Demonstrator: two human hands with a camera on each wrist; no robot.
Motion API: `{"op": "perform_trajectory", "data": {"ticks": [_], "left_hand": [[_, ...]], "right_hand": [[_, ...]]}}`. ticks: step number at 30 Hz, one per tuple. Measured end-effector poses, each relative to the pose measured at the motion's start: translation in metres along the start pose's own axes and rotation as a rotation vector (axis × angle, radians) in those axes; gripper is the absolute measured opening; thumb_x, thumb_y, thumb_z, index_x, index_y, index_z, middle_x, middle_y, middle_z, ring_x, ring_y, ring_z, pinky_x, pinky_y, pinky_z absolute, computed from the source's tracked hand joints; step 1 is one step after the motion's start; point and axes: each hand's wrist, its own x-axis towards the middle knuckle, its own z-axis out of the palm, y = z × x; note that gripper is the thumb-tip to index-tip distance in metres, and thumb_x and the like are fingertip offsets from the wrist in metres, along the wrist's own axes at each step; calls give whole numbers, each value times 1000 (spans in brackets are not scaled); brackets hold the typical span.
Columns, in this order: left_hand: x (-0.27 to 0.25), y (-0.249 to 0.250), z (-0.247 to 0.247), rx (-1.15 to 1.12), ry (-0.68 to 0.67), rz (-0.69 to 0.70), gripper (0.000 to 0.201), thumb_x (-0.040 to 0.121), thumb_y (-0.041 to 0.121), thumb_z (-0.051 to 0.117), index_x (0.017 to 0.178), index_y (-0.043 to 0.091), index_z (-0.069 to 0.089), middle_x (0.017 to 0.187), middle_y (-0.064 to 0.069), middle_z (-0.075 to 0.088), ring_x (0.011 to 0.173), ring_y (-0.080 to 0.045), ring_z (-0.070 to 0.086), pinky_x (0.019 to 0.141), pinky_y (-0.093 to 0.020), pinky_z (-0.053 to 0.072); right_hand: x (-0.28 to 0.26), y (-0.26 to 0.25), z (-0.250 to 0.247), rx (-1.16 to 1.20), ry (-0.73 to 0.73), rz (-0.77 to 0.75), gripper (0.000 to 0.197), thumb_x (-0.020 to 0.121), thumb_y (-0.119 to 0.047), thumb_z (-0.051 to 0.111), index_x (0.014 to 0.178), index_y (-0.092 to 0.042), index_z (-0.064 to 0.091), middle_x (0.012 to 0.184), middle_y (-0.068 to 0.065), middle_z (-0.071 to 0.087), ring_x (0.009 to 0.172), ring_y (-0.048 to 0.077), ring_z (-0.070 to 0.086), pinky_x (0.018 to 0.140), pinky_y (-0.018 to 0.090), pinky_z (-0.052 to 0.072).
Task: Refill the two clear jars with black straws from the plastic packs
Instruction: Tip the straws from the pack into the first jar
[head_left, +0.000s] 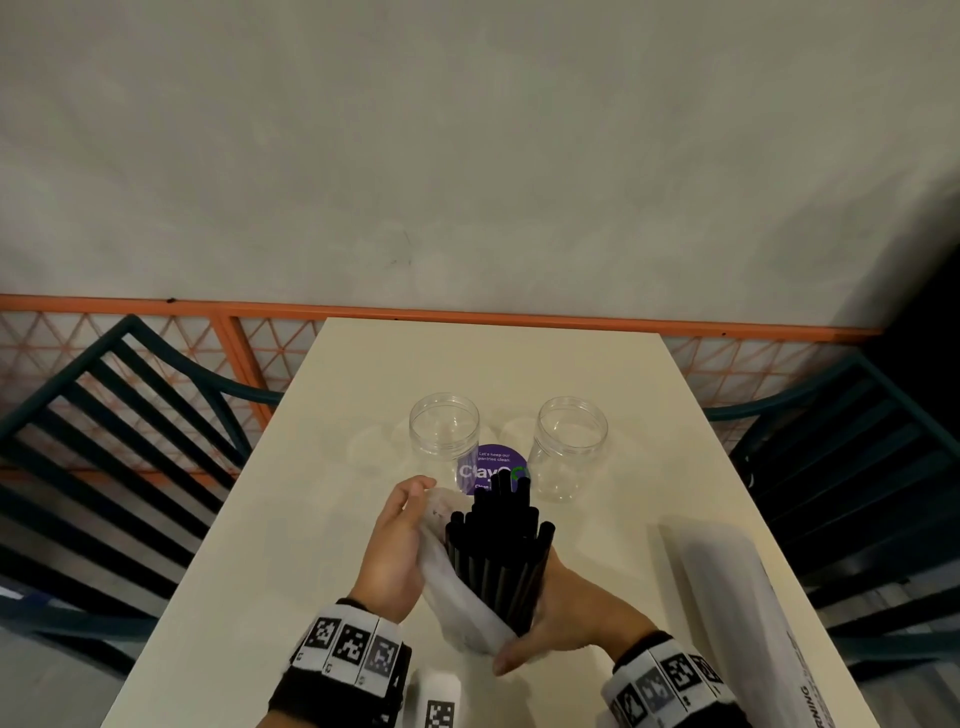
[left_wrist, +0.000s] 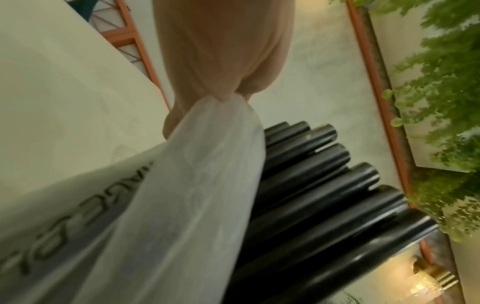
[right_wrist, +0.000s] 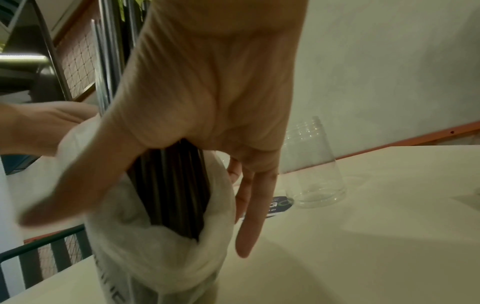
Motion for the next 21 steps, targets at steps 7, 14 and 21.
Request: {"op": "perform_trajectory", "data": {"ticks": [7, 14, 21], "left_hand": [[-3, 9, -31, 20, -380, 64, 65, 51, 16, 63, 114, 14, 49, 110, -8, 63, 106, -20, 58, 85, -26, 48], [-13, 6, -40, 508, -272, 283, 55, 54, 37, 76, 104, 29, 54, 107, 10, 63, 95, -9, 62, 71, -23, 54], [-20, -18, -25, 736, 11, 483, 49, 64, 20, 82, 89, 40, 45, 105, 13, 46, 96, -11, 57, 67, -21, 51]], "right_hand": [[-2, -2, -17, 226, 104, -121, 54, 67, -22, 76, 115, -18, 52, 116, 10, 60, 106, 15, 58, 90, 32, 50], [-4, 23, -11, 85, 246, 28, 64, 73, -68, 55, 120, -26, 42, 114, 0, 57, 102, 14, 56, 85, 34, 51], [-1, 18, -6, 288, 497, 197, 45, 73, -37, 75, 95, -10, 46, 81, 2, 57, 67, 16, 53, 58, 29, 45]]}}
